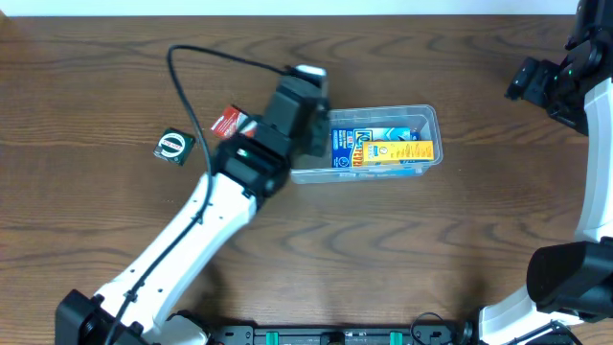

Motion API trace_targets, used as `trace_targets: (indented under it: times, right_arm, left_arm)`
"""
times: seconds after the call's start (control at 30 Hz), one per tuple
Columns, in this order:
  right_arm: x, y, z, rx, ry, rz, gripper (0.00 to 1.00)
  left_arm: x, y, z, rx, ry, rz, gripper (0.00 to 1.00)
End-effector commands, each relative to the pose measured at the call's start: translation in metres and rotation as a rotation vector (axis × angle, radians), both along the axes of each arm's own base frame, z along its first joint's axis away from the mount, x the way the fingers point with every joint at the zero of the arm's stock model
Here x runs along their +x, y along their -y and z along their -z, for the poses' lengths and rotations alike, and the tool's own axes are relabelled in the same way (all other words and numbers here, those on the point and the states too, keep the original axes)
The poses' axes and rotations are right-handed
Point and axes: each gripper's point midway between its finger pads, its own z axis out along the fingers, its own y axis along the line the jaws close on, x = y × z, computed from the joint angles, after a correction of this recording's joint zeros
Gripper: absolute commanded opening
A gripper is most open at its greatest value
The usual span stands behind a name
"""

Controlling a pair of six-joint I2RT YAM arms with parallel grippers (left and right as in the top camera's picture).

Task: Pack container
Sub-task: 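Lift the Panadol box with the left gripper and carry it over the container, then lower the Panadol box into the container's right end and open the left gripper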

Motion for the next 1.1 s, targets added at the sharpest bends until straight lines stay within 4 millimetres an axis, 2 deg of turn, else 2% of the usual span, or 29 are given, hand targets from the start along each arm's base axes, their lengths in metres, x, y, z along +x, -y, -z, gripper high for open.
trace_targets:
  times: [0.0,0.13,0.23,0.4,0.6,0.77,1.07]
  right_arm:
    - [-0.001,0.003,0.002,0.001,-0.007,0.005,0.99]
    - [-0.001,0.003,0.002,0.001,-0.007,0.005,0.99]
    - [-0.001,0.003,0.002,0.001,-0.007,0.005,0.99]
    - [-0.001,0.003,0.002,0.001,-0.007,0.005,0.99]
    - [-0.001,0.003,0.002,0.001,-0.007,0.005,0.99]
    - [-0.001,0.003,0.002,0.001,-0.007,0.005,0.99]
    - [-0.001,0.003,0.002,0.001,-0.007,0.005,0.99]
  left_arm:
    - [0.007,0.012,-0.027,0.092,0.159,0.025,0.24]
    - [0.010,0.044,-0.036,0.101,0.258,0.098,0.24]
    - [0.013,0.066,-0.030,0.107,0.289,0.142,0.24]
    - [0.020,0.092,0.002,0.147,0.285,0.195,0.24]
    - [0.021,0.121,0.042,0.278,0.311,0.322,0.24]
    - [0.017,0.134,0.053,0.428,0.378,0.458,0.24]
    - [0.014,0.137,0.055,0.666,0.483,0.645,0.24]
